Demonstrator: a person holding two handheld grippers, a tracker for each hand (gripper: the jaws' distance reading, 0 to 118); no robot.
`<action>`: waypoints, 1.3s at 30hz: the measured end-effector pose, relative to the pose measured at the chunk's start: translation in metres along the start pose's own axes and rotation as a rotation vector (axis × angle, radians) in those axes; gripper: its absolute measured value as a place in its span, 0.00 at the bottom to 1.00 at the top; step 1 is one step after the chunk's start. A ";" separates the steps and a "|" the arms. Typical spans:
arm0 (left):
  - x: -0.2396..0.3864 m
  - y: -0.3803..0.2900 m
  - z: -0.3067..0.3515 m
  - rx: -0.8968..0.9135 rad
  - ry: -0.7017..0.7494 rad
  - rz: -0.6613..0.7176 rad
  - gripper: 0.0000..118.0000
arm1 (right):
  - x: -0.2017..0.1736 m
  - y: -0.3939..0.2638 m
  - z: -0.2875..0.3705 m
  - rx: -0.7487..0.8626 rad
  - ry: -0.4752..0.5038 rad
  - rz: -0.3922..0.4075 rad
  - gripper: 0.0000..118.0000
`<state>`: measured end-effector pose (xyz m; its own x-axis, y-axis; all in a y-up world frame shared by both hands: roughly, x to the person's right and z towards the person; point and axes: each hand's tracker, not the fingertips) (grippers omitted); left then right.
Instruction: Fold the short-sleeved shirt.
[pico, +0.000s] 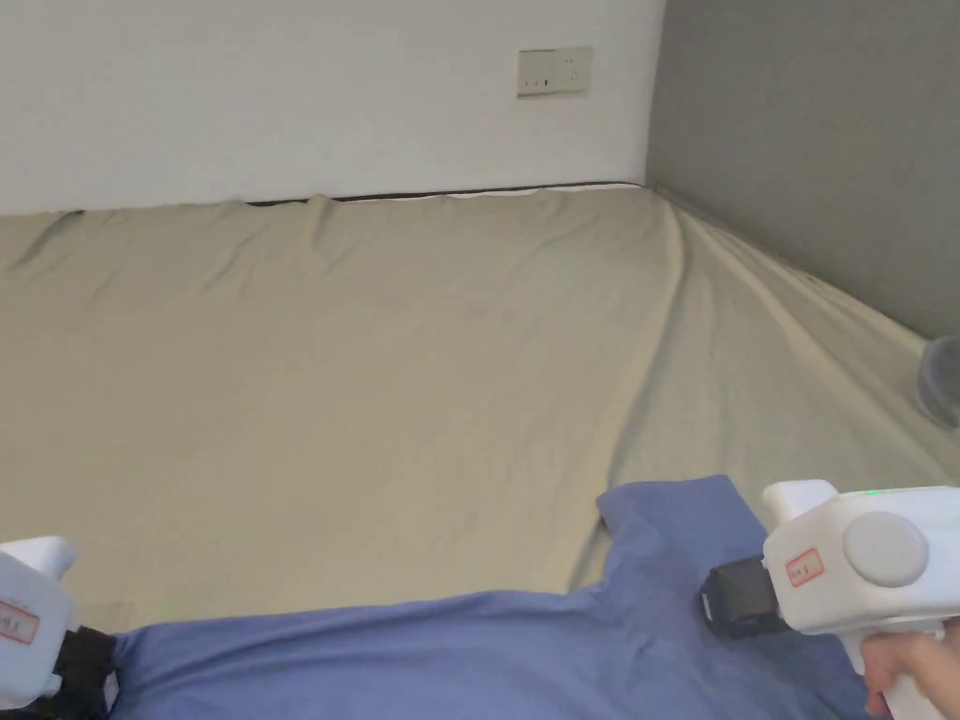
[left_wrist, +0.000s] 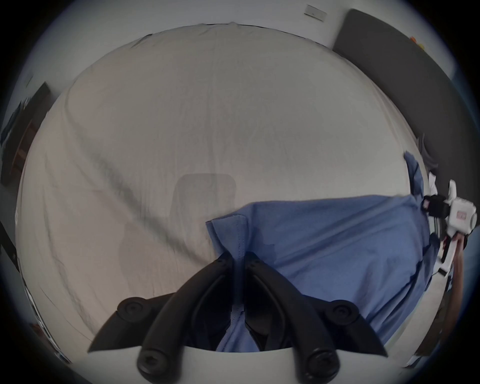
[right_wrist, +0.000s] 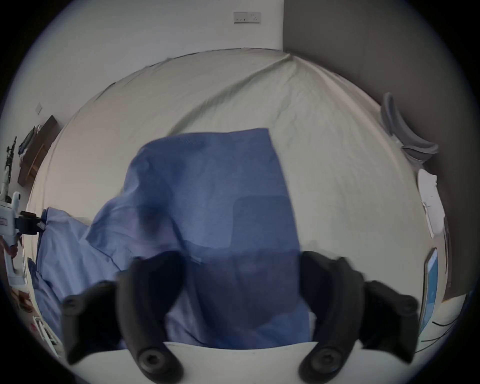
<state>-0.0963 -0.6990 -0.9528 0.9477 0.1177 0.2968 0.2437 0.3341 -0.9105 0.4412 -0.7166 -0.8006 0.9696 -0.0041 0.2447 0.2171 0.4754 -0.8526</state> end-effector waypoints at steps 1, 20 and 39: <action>0.000 -0.002 0.000 0.008 -0.004 0.007 0.07 | -0.003 0.001 0.003 0.012 0.000 0.008 0.71; 0.014 -0.117 0.157 0.165 -0.011 -0.026 0.07 | -0.006 -0.088 0.194 0.242 0.265 0.059 0.04; 0.010 -0.265 0.178 0.132 0.041 0.151 1.00 | -0.004 -0.194 0.244 0.256 0.225 -0.008 0.97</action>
<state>-0.1880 -0.6200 -0.6574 0.9796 0.1389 0.1453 0.0714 0.4352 -0.8975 0.3677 -0.5937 -0.5234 0.9747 -0.1894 0.1186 0.2174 0.6801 -0.7002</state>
